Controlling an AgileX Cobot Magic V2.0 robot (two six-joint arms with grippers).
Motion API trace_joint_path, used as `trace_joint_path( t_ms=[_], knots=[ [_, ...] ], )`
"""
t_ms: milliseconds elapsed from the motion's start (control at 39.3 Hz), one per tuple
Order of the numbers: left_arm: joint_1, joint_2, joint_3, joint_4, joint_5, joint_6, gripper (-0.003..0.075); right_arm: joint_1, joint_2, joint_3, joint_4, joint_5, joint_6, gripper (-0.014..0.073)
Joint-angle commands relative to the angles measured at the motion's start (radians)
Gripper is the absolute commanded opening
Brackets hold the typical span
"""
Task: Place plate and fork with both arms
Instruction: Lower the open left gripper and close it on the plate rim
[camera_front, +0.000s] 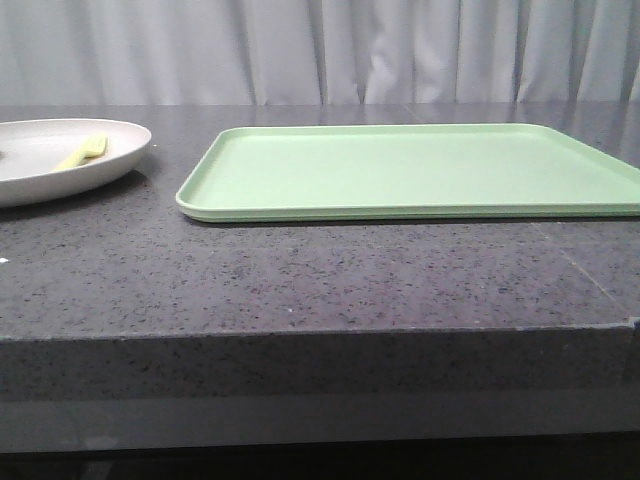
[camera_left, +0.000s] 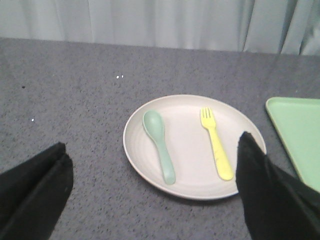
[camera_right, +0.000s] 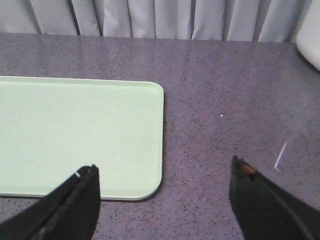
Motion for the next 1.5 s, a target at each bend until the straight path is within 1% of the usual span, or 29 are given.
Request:
trace_joint_path(
  t_ms=[0, 127, 178, 255, 407, 484, 560, 687, 815, 866, 967, 1120, 1222, 1273, 1477],
  knots=[
    [-0.006, 0.066, -0.091, 0.053, 0.048, 0.0, 0.064, 0.0, 0.01, -0.035, -0.011, -0.073, -0.002, 0.0561],
    [-0.006, 0.176, -0.191, 0.07, 0.233, 0.0, 0.0639, 0.0, 0.01, -0.035, -0.011, -0.073, -0.002, 0.0561],
    [-0.006, 0.225, -0.213, 0.085, 0.28, 0.0, 0.0639, 0.0, 0.01, -0.035, -0.011, -0.073, -0.002, 0.0561],
    [-0.004, 0.295, -0.237, 0.108, 0.316, 0.0, 0.0639, 0.0, 0.01, -0.035, -0.011, -0.073, -0.002, 0.0561],
    [0.037, 0.396, -0.259, 0.096, 0.319, 0.0, 0.0639, 0.0, 0.01, -0.035, -0.011, -0.073, -0.002, 0.0561],
    [0.074, 0.439, -0.267, 0.068, 0.301, 0.017, 0.0639, 0.0, 0.01, -0.035, -0.011, -0.073, -0.002, 0.0561],
    [0.121, 0.483, -0.267, 0.007, 0.272, 0.05, 0.0639, 0.0, 0.01, -0.035, -0.011, -0.073, -0.002, 0.0561],
    [0.221, 0.571, -0.267, -0.21, 0.194, 0.142, 0.0639, 0.0, 0.01, -0.035, -0.011, -0.073, -0.002, 0.0561],
    [0.28, 0.648, -0.267, -0.419, 0.116, 0.197, 0.0639, 0.0, 0.01, -0.035, -0.011, -0.073, -0.002, 0.0561],
    [0.296, 0.684, -0.267, -0.485, 0.078, 0.199, 0.0639, 0.0, 0.01, -0.035, -0.011, -0.073, -0.002, 0.0561],
    [0.304, 0.751, -0.267, -0.566, -0.008, 0.199, 0.0638, 0.0, 0.01, -0.035, -0.011, -0.073, -0.002, 0.0561],
    [0.304, 0.84, -0.267, -0.698, -0.078, 0.204, 0.0635, 0.0, 0.01, -0.035, -0.011, -0.073, -0.002, 0.0561],
    [0.304, 0.883, -0.267, -0.751, -0.079, 0.211, 0.0594, 0.0, 0.01, -0.035, -0.011, -0.073, -0.002, 0.0561],
    [0.304, 0.898, -0.267, -0.777, -0.073, 0.214, 0.0559, 0.0, 0.01, -0.035, -0.011, -0.073, -0.002, 0.0561],
    [0.299, 0.917, -0.267, -0.783, -0.069, 0.214, 0.0425, 0.0, 0.01, -0.035, -0.011, -0.073, -0.002, 0.0561]
  ],
)
